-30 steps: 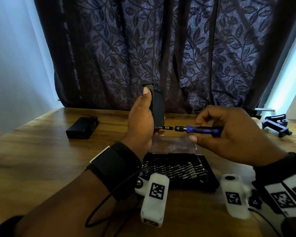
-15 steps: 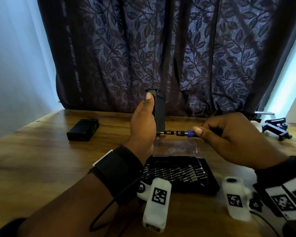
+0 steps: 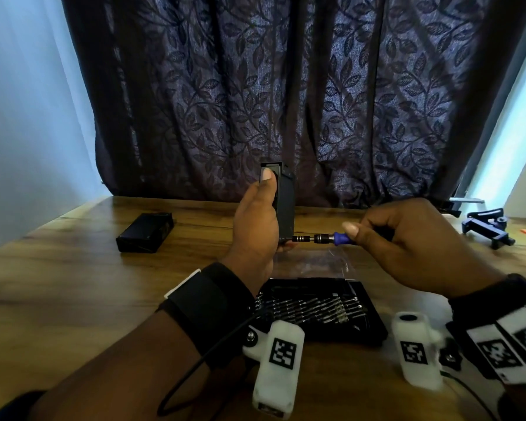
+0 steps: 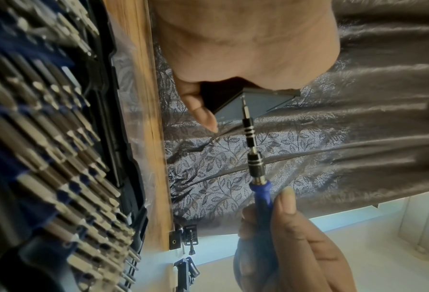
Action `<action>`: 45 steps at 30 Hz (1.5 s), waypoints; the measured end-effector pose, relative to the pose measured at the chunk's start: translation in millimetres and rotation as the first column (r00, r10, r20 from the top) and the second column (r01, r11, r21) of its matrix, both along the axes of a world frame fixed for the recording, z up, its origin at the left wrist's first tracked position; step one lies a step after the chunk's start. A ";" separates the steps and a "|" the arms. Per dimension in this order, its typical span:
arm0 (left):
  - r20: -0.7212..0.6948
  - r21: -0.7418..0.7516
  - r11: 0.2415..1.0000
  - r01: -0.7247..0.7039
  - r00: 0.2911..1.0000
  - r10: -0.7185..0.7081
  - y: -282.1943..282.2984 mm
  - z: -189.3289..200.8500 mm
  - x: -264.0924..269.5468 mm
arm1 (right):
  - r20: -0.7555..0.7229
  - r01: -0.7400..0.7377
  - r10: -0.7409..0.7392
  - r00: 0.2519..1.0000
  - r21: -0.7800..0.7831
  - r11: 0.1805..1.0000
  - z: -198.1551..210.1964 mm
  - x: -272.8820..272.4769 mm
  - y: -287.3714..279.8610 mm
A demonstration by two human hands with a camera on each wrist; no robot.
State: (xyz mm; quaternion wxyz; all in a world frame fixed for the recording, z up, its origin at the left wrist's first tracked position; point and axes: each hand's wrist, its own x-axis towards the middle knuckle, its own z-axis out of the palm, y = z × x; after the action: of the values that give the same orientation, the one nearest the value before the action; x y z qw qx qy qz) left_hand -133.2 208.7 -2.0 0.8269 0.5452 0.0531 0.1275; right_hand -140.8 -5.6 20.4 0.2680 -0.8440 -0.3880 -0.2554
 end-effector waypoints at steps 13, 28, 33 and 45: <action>0.040 0.055 0.998 -0.017 0.999 0.015 -1.6 -5.7 2.7 | -0.083 -0.001 0.001 0.997 0.007 1.000 1.5 -0.9 -2.2; -0.036 0.065 0.997 0.030 0.999 -0.027 0.3 -6.9 -0.8 | -0.213 -0.010 -0.003 0.977 -0.064 0.998 -4.5 7.5 -5.5; -0.063 0.106 0.992 0.072 0.996 -0.066 1.6 -7.1 -0.5 | -0.229 -0.030 0.013 0.973 -0.067 0.997 -8.0 11.4 -5.8; -0.116 0.185 0.978 0.098 0.990 -0.077 4.9 -15.6 6.4 | -0.283 -0.021 0.002 0.959 -0.062 0.998 -17.2 25.1 -11.4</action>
State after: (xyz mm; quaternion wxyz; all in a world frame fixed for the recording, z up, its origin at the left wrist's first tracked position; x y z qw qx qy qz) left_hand -126.8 213.6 -17.6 0.7716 0.6297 0.0614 0.0657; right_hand -115.7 -17.0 3.2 0.2950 -0.8778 -0.3585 -0.1180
